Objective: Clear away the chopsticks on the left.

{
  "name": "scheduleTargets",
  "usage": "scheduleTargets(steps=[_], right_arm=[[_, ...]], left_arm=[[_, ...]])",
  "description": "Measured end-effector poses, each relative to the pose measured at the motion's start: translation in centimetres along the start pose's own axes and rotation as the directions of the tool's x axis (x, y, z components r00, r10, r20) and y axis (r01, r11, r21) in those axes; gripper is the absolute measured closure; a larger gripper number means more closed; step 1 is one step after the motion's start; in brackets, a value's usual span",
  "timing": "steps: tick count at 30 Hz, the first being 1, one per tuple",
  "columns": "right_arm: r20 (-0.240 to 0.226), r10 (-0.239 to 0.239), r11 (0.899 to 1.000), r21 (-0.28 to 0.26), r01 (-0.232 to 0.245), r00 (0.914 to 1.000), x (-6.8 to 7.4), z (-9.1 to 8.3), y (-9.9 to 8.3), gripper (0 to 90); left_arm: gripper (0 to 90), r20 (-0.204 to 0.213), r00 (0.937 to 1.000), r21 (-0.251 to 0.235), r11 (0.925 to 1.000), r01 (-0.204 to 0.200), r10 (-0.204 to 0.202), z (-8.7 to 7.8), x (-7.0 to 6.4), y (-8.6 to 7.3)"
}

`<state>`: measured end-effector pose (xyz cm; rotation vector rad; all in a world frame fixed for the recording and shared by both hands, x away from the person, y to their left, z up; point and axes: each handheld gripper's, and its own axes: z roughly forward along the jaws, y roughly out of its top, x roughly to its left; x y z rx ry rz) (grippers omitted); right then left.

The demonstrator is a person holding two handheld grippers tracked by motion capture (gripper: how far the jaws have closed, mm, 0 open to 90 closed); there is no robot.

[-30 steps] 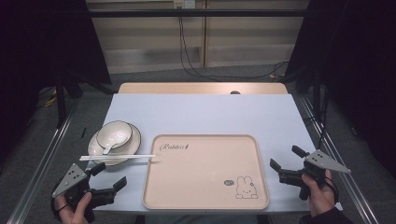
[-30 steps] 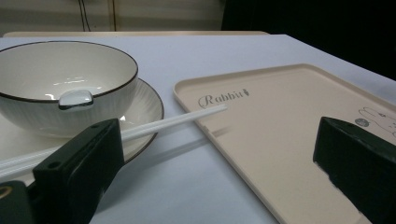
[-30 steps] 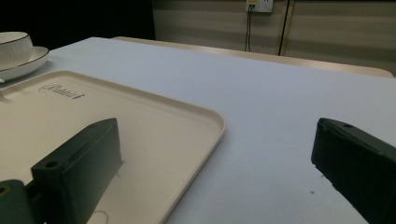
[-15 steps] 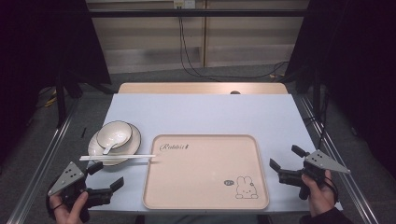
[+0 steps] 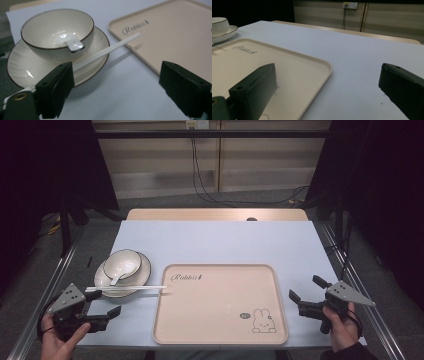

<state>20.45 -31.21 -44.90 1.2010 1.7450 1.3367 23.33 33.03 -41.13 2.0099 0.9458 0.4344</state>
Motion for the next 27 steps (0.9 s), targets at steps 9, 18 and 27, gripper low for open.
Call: scheduleTargets(steps=[9,18,27], right_arm=[[-0.008,-0.002,1.0,-0.002,0.002,1.0,0.0,0.0,0.0,1.4],[-0.013,-0.004,1.0,0.001,0.004,0.9999,0.2,0.0,0.0,1.6],[-0.012,-0.007,1.0,0.002,0.007,0.9999,0.2,0.1,0.0,1.9]], left_arm=[[16.5,0.094,0.9922,0.082,0.9925,-0.09,0.083,1.0,3.2,0.4],[28.8,0.187,0.9637,0.063,0.9768,-0.205,0.19,2.1,5.0,0.8],[46.9,0.182,0.9602,0.1,0.9676,-0.232,0.211,2.5,6.7,0.9]])
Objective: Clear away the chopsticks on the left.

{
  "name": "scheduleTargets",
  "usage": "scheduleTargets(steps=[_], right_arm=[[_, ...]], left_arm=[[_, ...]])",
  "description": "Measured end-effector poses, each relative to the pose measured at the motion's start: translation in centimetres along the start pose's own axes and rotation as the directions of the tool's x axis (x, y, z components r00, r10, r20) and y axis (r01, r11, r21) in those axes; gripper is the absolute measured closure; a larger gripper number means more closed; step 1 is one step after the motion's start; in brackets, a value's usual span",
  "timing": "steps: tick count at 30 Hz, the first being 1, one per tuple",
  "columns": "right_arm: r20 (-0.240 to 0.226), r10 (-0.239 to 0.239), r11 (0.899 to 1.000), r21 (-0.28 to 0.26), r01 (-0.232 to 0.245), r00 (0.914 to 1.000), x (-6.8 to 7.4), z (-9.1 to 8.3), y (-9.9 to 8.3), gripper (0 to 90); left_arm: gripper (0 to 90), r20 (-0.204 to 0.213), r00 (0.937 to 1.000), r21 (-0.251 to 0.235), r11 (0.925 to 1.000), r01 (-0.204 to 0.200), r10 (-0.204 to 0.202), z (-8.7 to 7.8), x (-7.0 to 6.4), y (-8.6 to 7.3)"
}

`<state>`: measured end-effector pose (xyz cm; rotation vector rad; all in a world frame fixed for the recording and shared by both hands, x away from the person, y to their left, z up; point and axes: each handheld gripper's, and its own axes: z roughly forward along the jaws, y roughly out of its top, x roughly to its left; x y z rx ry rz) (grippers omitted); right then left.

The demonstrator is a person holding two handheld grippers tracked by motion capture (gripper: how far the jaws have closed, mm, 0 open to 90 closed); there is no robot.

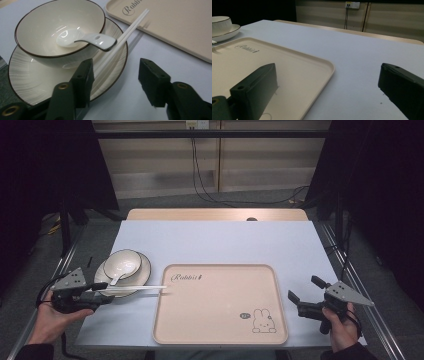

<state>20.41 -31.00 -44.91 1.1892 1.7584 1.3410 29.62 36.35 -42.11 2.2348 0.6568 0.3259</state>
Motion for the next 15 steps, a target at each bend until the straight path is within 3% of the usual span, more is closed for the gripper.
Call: scheduleTargets(steps=[5,15], right_arm=[[-0.007,0.002,1.0,0.004,-0.002,1.0,0.0,0.0,0.0,1.9],[-0.007,0.005,1.0,0.002,-0.005,1.0,0.0,0.0,0.0,2.0]], left_arm=[[61.5,0.014,0.9995,0.022,0.9994,-0.028,0.028,0.8,0.6,-0.1],[65.1,0.006,0.9981,0.052,0.9968,-0.061,0.061,2.0,1.0,0.0]])
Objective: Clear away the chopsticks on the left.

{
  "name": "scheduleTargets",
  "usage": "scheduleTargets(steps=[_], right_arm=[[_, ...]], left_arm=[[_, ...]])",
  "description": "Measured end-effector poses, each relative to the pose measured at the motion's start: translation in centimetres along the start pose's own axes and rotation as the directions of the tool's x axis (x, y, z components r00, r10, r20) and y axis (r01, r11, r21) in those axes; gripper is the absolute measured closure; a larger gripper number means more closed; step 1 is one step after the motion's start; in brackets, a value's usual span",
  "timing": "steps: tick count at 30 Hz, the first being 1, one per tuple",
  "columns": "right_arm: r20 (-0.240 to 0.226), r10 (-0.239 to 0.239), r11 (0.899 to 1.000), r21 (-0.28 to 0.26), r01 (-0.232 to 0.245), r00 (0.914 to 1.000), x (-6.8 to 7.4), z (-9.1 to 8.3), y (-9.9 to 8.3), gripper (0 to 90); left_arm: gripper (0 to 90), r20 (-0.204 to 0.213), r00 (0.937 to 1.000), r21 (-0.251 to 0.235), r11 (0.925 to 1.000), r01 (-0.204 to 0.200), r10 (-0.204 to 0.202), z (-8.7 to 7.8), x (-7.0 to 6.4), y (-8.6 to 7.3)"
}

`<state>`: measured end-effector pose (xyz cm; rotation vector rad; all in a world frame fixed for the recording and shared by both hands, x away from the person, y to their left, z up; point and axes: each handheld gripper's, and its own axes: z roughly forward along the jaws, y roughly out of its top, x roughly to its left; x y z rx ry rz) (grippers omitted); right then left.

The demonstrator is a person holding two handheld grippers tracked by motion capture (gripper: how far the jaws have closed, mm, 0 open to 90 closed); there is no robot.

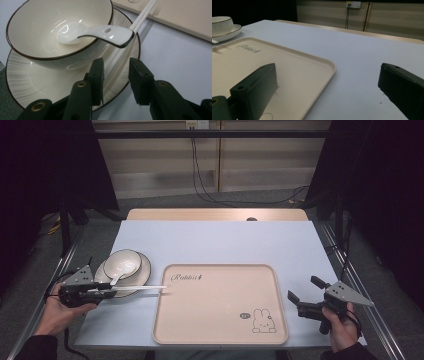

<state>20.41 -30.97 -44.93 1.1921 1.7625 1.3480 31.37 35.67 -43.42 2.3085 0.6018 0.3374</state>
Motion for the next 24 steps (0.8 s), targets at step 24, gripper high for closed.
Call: scheduleTargets(steps=[24], right_arm=[[-0.013,0.003,1.0,0.001,-0.003,0.9999,0.1,0.0,0.0,2.9]], left_arm=[[76.8,0.06,0.9931,0.08,0.9911,-0.106,0.101,1.3,0.7,0.7]])
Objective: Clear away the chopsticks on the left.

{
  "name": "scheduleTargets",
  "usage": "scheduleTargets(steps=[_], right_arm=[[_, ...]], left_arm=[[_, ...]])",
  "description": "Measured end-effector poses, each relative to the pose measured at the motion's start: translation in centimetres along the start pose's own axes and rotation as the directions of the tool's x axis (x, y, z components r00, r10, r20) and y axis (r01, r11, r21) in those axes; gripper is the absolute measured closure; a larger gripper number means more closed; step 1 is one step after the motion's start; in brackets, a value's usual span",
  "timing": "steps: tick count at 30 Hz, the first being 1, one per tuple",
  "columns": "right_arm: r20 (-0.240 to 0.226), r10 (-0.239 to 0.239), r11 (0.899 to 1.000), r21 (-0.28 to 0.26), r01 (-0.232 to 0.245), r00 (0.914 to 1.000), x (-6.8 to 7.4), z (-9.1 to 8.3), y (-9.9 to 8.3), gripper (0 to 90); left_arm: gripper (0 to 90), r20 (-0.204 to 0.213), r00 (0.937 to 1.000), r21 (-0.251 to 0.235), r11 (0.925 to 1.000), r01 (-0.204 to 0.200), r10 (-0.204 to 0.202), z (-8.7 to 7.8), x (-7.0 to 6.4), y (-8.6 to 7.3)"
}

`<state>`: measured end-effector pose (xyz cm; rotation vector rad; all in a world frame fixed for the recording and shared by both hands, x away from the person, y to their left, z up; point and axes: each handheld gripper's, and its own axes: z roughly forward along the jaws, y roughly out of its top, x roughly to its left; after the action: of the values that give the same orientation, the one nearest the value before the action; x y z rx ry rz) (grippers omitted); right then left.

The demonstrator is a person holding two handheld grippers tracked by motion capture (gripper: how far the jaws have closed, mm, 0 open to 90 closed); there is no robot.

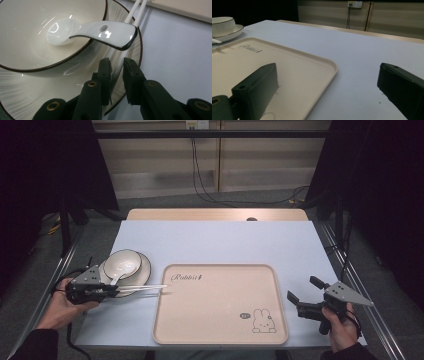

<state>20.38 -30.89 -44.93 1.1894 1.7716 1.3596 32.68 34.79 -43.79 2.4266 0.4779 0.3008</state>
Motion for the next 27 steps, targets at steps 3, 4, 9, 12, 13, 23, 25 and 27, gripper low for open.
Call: scheduleTargets(steps=[3,4,9,12,13,23,25,27], right_arm=[[0.001,0.002,1.0,0.002,-0.002,1.0,0.0,0.01,0.0,2.9],[0.005,0.004,1.0,0.001,-0.004,1.0,-0.01,0.01,-0.01,2.8],[0.006,0.002,1.0,0.001,-0.002,1.0,-0.08,-0.02,-0.01,2.8],[0.008,0.006,1.0,0.004,-0.006,1.0,-0.08,0.01,-0.01,2.8],[0.006,0.005,1.0,0.002,-0.005,1.0,-0.1,-0.01,-0.01,2.8],[0.012,0.012,1.0,0.003,-0.012,0.9999,-0.18,-0.05,-0.02,2.5],[0.015,0.018,1.0,0.003,-0.018,0.9997,-0.16,-0.06,-0.02,2.5],[0.013,0.018,1.0,0.004,-0.018,0.9998,-0.16,-0.06,-0.03,2.5]], left_arm=[[77.5,0.028,0.9995,0.028,0.9995,-0.014,0.013,-0.04,0.19,0.31],[77.7,0.025,0.9996,0.038,0.9992,-0.015,0.014,-0.02,0.24,0.4],[78.2,0.051,0.9982,0.044,0.9985,-0.033,0.031,0.32,0.43,0.73],[79.6,0.071,0.997,0.058,0.9977,-0.035,0.03,0.36,0.54,0.88],[81.3,0.085,0.9953,0.052,0.9973,-0.052,0.048,0.43,0.67,0.87],[84.7,0.109,0.9939,0.063,0.9977,-0.023,0.016,0.57,0.91,0.96],[84.7,0.107,0.9943,0.058,0.9983,-0.011,0.005,0.45,0.9,1.0],[84.8,0.106,0.9942,0.051,0.9986,0.015,-0.02,0.28,0.69,1.09]])
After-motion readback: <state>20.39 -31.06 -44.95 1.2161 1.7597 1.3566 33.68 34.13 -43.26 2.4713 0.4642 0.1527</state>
